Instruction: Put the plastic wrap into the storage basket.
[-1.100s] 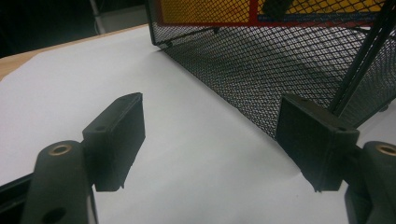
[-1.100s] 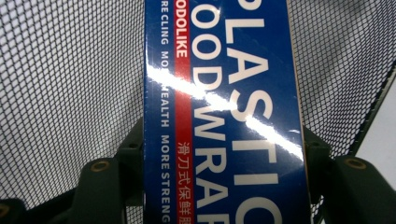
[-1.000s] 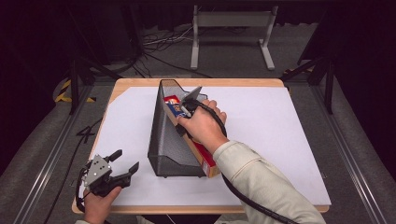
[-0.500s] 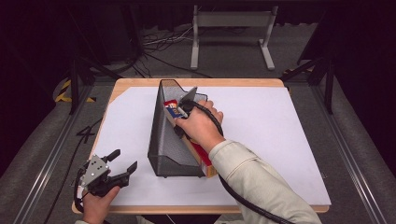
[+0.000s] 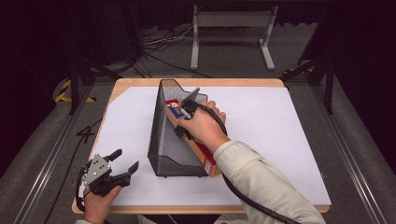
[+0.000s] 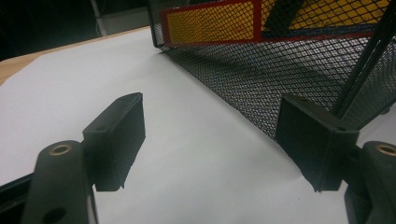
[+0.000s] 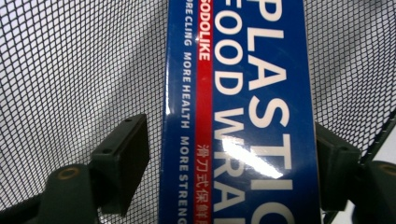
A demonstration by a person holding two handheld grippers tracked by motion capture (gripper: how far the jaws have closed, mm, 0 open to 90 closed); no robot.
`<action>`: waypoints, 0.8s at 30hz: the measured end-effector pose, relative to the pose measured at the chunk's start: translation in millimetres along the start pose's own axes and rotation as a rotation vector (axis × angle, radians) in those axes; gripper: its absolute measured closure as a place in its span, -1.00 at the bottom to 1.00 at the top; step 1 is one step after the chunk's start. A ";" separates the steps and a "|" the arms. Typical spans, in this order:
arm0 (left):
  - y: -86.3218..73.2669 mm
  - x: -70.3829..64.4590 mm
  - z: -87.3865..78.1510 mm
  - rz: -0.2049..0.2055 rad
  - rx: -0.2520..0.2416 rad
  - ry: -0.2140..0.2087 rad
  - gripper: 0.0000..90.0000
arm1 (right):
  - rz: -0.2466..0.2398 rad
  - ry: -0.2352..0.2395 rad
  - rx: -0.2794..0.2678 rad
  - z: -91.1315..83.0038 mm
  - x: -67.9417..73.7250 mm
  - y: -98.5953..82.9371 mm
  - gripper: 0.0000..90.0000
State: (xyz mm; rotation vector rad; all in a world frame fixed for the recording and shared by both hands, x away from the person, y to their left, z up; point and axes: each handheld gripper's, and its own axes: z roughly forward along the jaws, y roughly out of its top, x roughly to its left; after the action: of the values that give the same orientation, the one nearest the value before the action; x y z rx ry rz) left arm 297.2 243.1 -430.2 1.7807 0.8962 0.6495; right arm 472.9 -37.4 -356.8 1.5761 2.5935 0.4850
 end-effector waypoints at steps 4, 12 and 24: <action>-0.1 0.0 0.9 0.002 0.002 -0.002 -0.44 | 0.003 0.026 -0.025 -6.7 -2.0 -1.7 -0.51; -1.6 0.6 -1.8 -0.001 0.003 0.004 -0.44 | -0.067 0.030 -0.156 -32.4 -3.8 -8.5 -0.54; -1.6 0.5 -1.1 -0.009 0.003 0.008 -0.45 | -0.200 0.154 -0.467 -81.6 -21.4 -37.2 -0.55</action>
State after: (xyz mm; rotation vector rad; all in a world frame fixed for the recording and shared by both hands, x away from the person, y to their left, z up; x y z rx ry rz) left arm 296.2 244.5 -431.3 1.7767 0.9097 0.6501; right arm 433.4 -90.8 -292.9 1.1547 2.4519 1.1296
